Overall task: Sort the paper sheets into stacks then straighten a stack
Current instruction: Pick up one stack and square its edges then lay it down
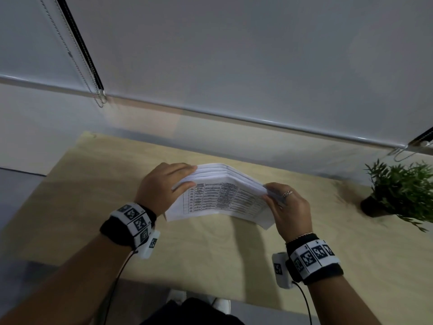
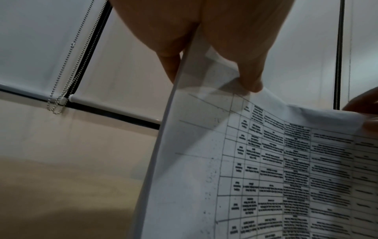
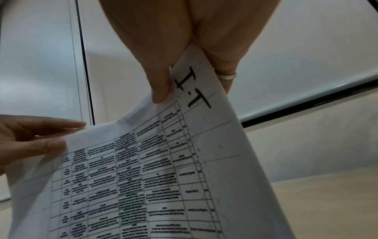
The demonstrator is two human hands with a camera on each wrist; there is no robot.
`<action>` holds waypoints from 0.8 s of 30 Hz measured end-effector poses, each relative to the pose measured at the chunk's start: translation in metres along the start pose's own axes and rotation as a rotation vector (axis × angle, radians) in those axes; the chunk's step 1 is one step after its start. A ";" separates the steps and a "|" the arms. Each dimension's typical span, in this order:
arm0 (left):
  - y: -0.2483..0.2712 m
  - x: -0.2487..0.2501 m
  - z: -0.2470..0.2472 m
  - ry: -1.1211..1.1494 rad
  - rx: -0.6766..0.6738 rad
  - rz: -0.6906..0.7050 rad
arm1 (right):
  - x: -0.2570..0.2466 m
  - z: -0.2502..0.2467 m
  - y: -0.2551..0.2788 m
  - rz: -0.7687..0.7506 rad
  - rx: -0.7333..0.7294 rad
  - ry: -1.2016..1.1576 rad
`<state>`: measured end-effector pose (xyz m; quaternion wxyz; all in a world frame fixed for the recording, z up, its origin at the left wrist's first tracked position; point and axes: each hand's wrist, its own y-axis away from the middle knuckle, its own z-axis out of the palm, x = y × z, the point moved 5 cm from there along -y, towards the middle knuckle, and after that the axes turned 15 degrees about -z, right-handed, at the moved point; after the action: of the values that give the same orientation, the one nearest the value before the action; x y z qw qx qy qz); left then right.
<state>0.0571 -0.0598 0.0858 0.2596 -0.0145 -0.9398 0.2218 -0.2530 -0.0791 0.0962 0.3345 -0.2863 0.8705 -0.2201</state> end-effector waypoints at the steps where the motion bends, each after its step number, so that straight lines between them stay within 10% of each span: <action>1: -0.001 0.000 -0.001 -0.016 -0.003 0.000 | 0.002 0.000 0.000 0.000 -0.007 -0.008; 9: -0.008 -0.005 -0.002 0.001 -0.101 0.025 | 0.006 -0.002 0.000 -0.050 -0.013 0.009; 18: 0.005 -0.057 0.026 0.700 -0.314 -0.770 | 0.046 0.015 0.016 0.608 0.149 -0.481; 24: 0.004 -0.038 0.015 0.690 -0.043 -0.737 | 0.035 0.004 0.012 0.497 0.325 -0.413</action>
<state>0.0824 -0.0674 0.0546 0.6158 0.2405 -0.7462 0.0782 -0.2758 -0.0938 0.0704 0.5879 -0.0474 0.7811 -0.2050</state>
